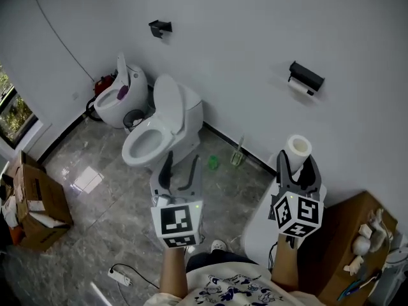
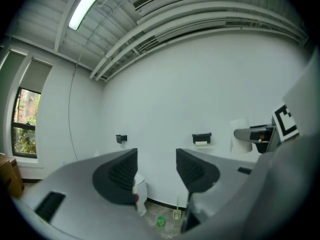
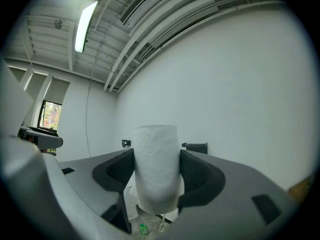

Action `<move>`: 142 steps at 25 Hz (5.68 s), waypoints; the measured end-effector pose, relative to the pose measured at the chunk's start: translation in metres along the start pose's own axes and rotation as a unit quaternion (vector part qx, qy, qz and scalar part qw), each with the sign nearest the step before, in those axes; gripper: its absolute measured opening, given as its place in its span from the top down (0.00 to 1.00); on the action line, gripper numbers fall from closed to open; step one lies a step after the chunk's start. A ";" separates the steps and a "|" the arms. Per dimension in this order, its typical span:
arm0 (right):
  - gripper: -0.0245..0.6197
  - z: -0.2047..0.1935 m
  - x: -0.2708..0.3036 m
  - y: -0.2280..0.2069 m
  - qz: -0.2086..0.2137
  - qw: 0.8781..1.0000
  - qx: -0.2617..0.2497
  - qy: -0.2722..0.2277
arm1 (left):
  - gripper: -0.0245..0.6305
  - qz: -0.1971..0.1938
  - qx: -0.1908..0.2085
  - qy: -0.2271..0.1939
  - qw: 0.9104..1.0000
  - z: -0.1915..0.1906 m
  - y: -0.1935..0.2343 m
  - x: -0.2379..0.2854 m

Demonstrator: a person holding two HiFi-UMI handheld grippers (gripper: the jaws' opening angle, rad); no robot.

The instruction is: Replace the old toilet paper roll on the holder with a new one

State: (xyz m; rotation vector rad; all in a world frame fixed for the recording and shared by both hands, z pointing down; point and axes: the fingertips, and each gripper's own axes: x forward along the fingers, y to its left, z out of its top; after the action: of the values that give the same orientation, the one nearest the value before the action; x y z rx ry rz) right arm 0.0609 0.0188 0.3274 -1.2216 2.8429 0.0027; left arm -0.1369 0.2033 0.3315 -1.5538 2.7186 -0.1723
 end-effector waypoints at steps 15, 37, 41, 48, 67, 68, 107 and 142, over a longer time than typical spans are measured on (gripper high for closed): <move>0.51 -0.013 0.077 -0.071 -0.079 0.997 -0.013 0.005 | 0.62 -0.080 0.010 0.005 0.997 -0.003 -0.048 0.140; 0.51 0.004 0.269 -0.147 -0.248 0.968 -0.021 -0.011 | 0.62 -0.235 0.033 -0.035 0.971 0.042 -0.089 0.435; 0.51 0.001 0.284 -0.159 -0.279 0.960 -0.020 -0.010 | 0.62 -0.267 0.041 -0.038 0.962 0.043 -0.105 0.467; 0.51 -0.010 0.289 -0.179 -0.324 0.946 -0.022 0.005 | 0.62 -0.307 0.050 -0.033 0.950 0.037 -0.135 0.502; 0.51 -0.020 0.284 -0.247 -0.334 0.942 -0.012 0.017 | 0.62 -0.337 0.095 -0.037 0.936 0.043 -0.216 0.519; 0.51 -0.021 0.283 -0.251 -0.336 0.942 -0.011 0.019 | 0.62 -0.343 0.114 -0.039 0.931 0.041 -0.225 0.518; 0.51 -0.057 0.202 -0.350 -0.419 0.907 0.019 0.051 | 0.68 -0.286 0.679 -0.115 0.667 -0.070 -0.421 0.534; 0.51 -0.054 0.112 -0.377 -0.495 0.867 0.029 0.044 | 0.69 -0.564 0.276 -0.146 0.764 0.015 -0.517 0.409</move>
State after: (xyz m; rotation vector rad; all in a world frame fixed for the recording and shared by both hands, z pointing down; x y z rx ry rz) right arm 0.2553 -0.3228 0.3827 -2.5139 1.9021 -0.1731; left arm 0.1002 -0.4094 0.3871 -2.4025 1.0089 -0.5772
